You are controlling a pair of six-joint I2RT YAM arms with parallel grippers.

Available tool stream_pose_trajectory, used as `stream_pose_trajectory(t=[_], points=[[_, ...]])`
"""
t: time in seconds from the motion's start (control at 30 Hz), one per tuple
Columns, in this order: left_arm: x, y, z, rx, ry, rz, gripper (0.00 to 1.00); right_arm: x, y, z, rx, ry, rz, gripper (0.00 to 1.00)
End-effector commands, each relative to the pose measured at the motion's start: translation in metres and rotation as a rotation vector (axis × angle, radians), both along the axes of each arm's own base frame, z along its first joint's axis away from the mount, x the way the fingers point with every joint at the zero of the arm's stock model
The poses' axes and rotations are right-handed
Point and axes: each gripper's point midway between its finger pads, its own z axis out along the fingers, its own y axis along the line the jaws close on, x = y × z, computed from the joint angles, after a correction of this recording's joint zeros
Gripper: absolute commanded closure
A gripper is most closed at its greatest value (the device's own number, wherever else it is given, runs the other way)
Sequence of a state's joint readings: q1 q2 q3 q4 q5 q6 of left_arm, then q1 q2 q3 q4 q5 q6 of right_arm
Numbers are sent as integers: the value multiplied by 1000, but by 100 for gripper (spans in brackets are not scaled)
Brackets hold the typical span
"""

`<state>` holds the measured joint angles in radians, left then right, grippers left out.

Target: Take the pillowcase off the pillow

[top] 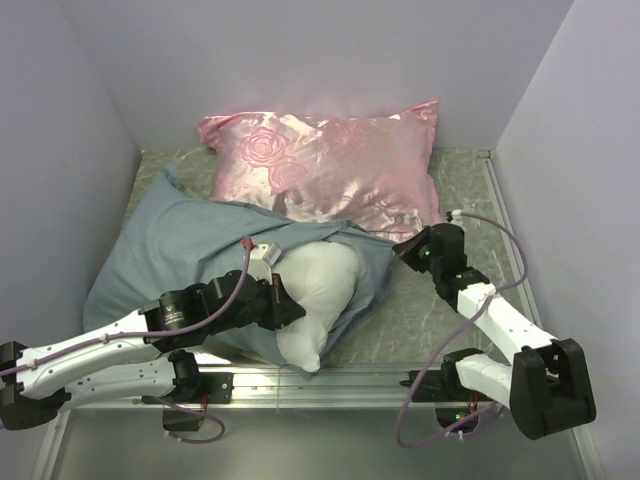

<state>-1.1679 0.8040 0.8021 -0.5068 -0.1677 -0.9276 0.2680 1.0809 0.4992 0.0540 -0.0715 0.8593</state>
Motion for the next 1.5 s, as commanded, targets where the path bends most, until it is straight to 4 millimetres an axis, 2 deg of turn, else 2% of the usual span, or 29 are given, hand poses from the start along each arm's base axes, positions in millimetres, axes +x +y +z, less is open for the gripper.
stream_pose_trajectory(t=[0.0,0.1,0.33,0.5,0.57,0.63,0.7,0.73,0.77,0.8,0.83,0.87,0.9,0.93,0.97,1.0,1.07,1.1,1.13,1.17,1.2,1.23,1.27,1.3,1.33,1.37,1.4,1.43,1.47], points=[[-21,-7,68,-163,-57,-112,99,23,-33,17,-26,-18,-112,100],[-31,-3,83,-197,-69,-156,99,35,-47,21,-20,-13,-145,100],[-53,13,149,-353,-154,-255,99,52,-64,7,18,26,-193,100],[-55,32,198,-447,-241,-234,99,57,-63,2,44,26,-182,100],[-56,39,224,-507,-305,-238,100,56,-53,2,61,9,-147,100],[-48,42,251,-582,-373,-189,99,51,-42,-2,55,16,-124,100],[-45,43,273,-639,-421,-169,99,41,-11,-1,11,-2,-59,100],[-42,37,286,-670,-452,-165,99,38,0,1,-12,-6,-49,100],[-42,38,302,-698,-482,-163,99,29,25,2,-39,-21,-7,100],[-41,35,312,-712,-507,-167,99,24,35,-1,-38,-19,13,100],[-37,23,318,-713,-516,-173,99,21,44,-3,-31,-18,35,100],[-38,27,340,-747,-546,-170,99,17,58,-4,-19,-18,67,100],[-38,23,346,-748,-557,-175,99,16,64,-14,-29,4,85,100],[-30,9,346,-722,-558,-168,99,15,71,-17,-34,8,109,100],[-28,8,355,-731,-570,-157,100,12,74,-23,-59,22,129,100],[-24,2,354,-722,-570,-151,99,11,80,-24,-72,26,150,100],[-6,-22,332,-648,-536,-112,99,6,80,-25,-75,32,165,98],[-1,-31,319,-616,-522,-105,100,2,77,-17,-69,21,160,94],[6,-41,303,-582,-498,-92,100,0,69,-13,-80,15,135,81],[13,-52,271,-523,-465,-81,100,-7,60,-13,-93,37,110,73],[14,-53,264,-542,-449,-71,100,-13,53,3,-74,-6,92,67],[18,-61,229,-493,-414,-65,100,-19,41,4,-79,5,63,55],[20,-62,218,-491,-404,-56,100,-22,33,9,-78,-3,45,50],[21,-60,214,-516,-386,-37,100,-26,25,25,-64,-42,24,47],[23,-62,207,-526,-382,-27,99,-27,15,29,-72,-46,-1,41],[26,-64,184,-495,-362,-18,100,-30,-3,27,-102,-25,-45,39],[30,-67,177,-496,-350,-4,99,-31,-14,41,-97,-59,-77,37],[34,-69,168,-480,-341,10,100,-32,-25,44,-104,-60,-105,33],[36,-71,153,-457,-328,15,100,-32,-44,43,-110,-39,-150,33]])
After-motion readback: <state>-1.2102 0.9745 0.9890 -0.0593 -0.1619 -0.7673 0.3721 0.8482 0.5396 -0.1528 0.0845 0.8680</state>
